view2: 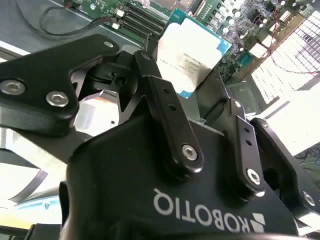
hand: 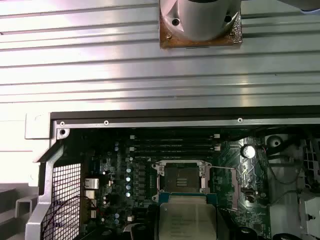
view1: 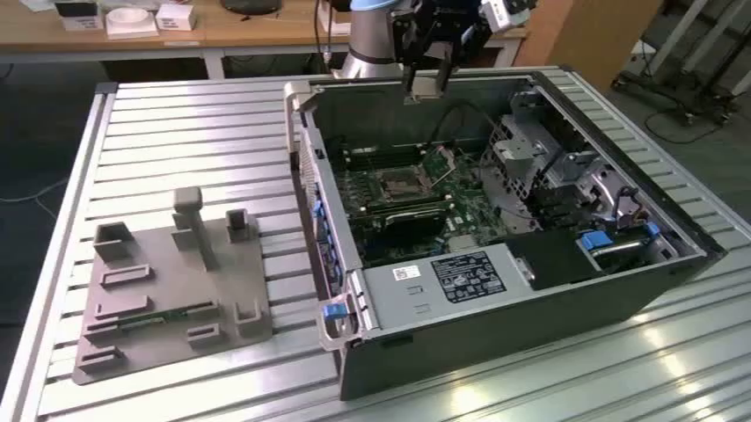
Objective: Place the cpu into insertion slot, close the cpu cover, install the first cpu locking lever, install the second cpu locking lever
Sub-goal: 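Place the cpu into insertion slot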
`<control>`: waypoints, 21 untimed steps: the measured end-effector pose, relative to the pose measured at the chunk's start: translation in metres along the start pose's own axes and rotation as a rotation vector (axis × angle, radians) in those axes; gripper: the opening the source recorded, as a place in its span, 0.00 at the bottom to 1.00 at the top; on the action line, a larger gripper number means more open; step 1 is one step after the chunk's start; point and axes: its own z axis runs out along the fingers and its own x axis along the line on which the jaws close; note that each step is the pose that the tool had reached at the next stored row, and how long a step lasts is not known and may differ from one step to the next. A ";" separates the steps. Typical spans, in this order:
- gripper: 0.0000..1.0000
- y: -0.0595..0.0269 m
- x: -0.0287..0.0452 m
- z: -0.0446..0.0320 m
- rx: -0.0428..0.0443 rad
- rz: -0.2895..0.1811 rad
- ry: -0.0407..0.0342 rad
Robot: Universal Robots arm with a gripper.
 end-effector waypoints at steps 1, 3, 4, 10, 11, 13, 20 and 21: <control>0.54 0.0000 0.0000 0.0000 -0.0001 0.000 0.0000; 0.54 0.0000 0.0000 0.0000 -0.0001 0.000 0.0000; 0.54 0.0000 0.0000 0.0000 -0.0001 0.000 -0.0001; 0.54 0.0000 0.0000 0.0000 -0.0001 0.000 0.0000; 0.54 0.0000 0.0000 0.0000 -0.0001 0.000 0.0000; 0.54 0.0000 0.0000 0.0000 0.0000 0.000 0.0000; 0.54 -0.0001 0.0000 0.0006 -0.0017 0.091 -0.0081; 0.54 -0.0001 0.0000 0.0008 -0.0020 0.110 -0.0098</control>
